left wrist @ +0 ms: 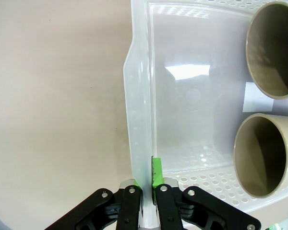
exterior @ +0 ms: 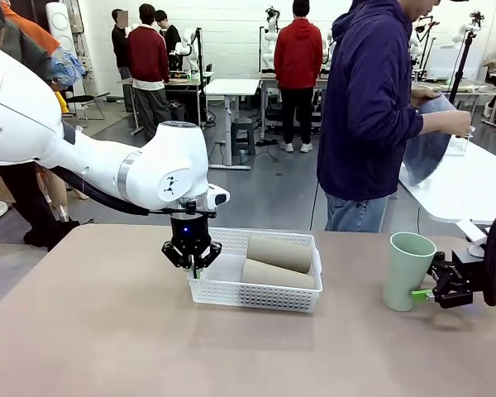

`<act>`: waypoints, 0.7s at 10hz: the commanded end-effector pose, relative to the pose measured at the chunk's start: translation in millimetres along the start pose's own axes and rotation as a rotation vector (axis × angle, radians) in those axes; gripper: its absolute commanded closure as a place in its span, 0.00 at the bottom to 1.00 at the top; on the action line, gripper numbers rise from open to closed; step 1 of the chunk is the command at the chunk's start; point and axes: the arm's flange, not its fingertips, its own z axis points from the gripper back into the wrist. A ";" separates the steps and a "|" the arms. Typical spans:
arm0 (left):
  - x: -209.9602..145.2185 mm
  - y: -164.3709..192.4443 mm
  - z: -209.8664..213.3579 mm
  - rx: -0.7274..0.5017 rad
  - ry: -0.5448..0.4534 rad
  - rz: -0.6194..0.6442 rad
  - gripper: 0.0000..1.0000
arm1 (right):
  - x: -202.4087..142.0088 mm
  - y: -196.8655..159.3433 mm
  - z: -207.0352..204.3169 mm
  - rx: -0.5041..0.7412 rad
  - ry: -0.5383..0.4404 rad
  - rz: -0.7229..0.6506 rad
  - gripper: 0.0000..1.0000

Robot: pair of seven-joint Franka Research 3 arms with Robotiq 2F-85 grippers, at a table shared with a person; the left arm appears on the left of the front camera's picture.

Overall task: Clean and organize the cups into the basket.
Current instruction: Pick up the Reusable plastic cup from the right side of the table and stack it inside the Organizing basket in the center of the table.

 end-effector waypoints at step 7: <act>0.9 0.5 2.0 -0.002 -0.005 -0.001 1.00 | 0.9 -13.5 -26.0 0.082 -0.021 0.013 0.59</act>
